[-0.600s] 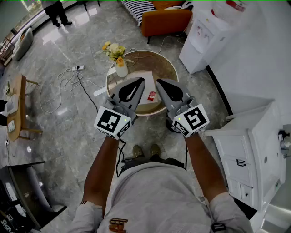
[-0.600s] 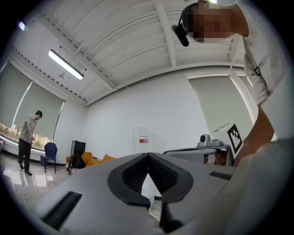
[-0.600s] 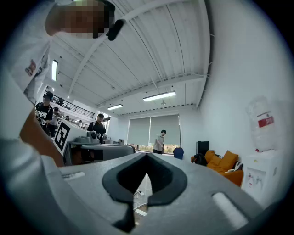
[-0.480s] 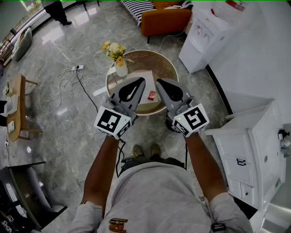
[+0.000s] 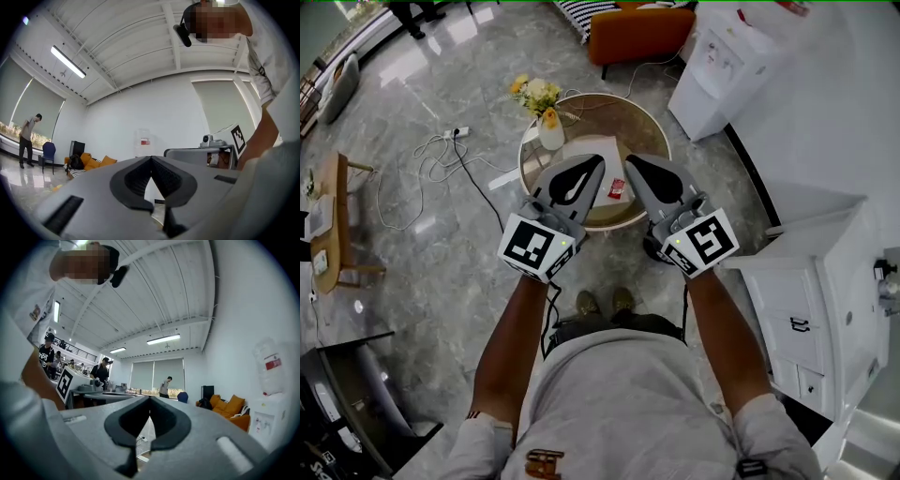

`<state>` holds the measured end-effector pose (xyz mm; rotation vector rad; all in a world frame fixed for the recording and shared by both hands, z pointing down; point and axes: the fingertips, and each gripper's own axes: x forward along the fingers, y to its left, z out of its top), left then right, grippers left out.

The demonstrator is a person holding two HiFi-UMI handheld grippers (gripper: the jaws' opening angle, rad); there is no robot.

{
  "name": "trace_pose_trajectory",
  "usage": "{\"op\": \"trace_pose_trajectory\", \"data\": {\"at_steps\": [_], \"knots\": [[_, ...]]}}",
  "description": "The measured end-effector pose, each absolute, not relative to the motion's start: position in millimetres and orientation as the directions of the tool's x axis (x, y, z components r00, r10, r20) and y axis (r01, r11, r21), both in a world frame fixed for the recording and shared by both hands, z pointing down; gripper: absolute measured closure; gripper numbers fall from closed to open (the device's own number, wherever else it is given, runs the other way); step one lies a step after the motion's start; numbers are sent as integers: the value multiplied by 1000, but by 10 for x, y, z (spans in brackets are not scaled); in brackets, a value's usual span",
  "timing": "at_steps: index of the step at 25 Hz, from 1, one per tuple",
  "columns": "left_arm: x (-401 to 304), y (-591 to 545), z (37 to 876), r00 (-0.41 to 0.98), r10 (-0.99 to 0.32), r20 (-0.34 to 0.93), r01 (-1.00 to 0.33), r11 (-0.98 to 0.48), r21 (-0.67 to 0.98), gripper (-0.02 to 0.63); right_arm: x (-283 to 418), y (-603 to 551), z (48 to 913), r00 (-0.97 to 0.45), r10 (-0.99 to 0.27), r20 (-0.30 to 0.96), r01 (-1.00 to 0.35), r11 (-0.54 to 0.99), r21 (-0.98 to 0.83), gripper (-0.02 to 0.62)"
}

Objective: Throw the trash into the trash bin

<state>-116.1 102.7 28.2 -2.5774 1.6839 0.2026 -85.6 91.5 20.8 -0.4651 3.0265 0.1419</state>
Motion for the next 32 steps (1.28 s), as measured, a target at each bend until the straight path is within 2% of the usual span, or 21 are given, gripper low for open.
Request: {"op": "trace_pose_trajectory", "data": {"at_steps": [15,26,32], "knots": [[-1377,743,774,402,-909,-111,-910,-411,65,606,-966,645,702,-948,-317,9,-314,940,132,594],[-1235,356,1348,327,-944,-47,-941,-329,76,606,-803,234,1249,-961,-274,40,-265,952,151,594],[-1231,238,1651,252,-968,6,-964,-250,92,606,-748,151,1548,-972,-222,76,-214,972,99,594]]}}
